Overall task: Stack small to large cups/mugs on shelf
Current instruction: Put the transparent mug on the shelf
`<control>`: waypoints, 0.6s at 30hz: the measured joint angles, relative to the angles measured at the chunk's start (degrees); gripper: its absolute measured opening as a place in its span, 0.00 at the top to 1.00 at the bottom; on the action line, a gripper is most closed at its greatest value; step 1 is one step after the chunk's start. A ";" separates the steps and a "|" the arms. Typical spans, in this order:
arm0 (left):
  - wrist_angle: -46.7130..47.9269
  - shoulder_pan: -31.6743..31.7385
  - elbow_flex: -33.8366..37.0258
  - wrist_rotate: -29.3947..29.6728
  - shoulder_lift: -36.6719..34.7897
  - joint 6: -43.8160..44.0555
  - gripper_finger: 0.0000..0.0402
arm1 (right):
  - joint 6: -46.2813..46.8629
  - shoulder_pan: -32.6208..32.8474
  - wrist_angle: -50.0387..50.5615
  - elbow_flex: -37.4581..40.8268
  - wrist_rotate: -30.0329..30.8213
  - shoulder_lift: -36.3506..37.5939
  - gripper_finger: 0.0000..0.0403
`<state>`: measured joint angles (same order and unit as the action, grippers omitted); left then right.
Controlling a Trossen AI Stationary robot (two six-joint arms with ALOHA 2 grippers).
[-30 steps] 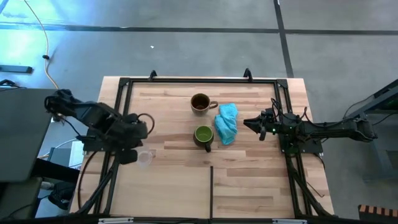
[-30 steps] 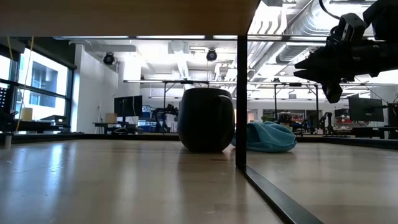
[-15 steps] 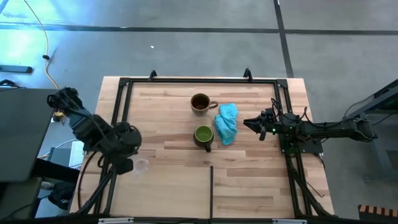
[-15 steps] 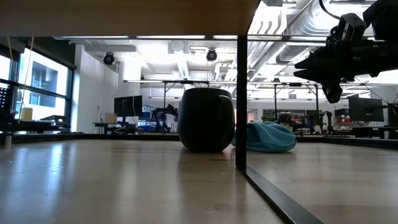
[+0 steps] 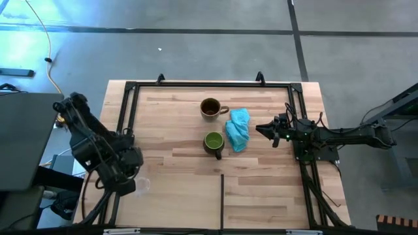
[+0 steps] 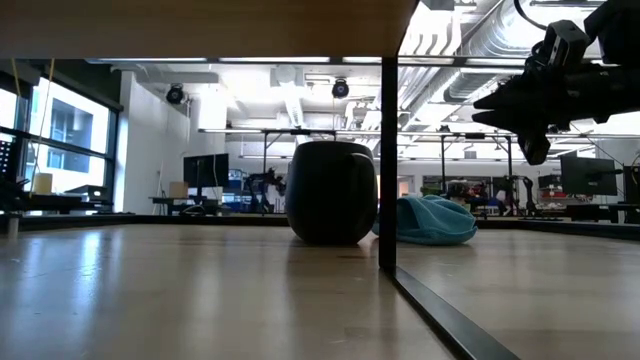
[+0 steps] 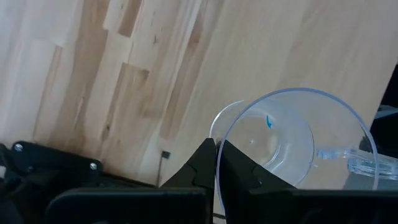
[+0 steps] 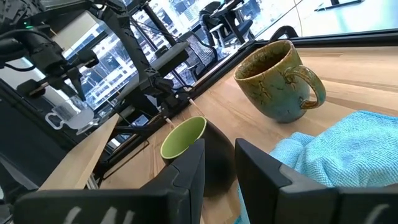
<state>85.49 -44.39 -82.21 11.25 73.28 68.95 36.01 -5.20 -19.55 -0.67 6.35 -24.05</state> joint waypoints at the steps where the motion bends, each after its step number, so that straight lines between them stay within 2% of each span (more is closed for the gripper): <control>1: -0.01 -0.68 0.00 0.03 0.02 0.95 1.00 | 0.00 0.01 -0.02 0.00 0.00 0.00 0.80; 7: -0.91 -4.46 0.00 2.83 0.06 5.01 1.00 | -0.02 -0.01 -0.90 0.00 0.70 0.00 0.80; 10: -1.64 -6.21 0.00 4.37 0.71 3.79 1.00 | -0.05 0.00 -0.90 0.00 0.71 0.00 0.80; 18: -1.46 -8.29 0.00 3.31 0.99 0.11 1.00 | 0.00 0.00 -1.33 0.00 1.18 0.01 0.80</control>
<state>84.03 -52.69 -82.21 14.56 74.27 69.06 36.01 -5.20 -20.88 -0.67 7.53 -24.04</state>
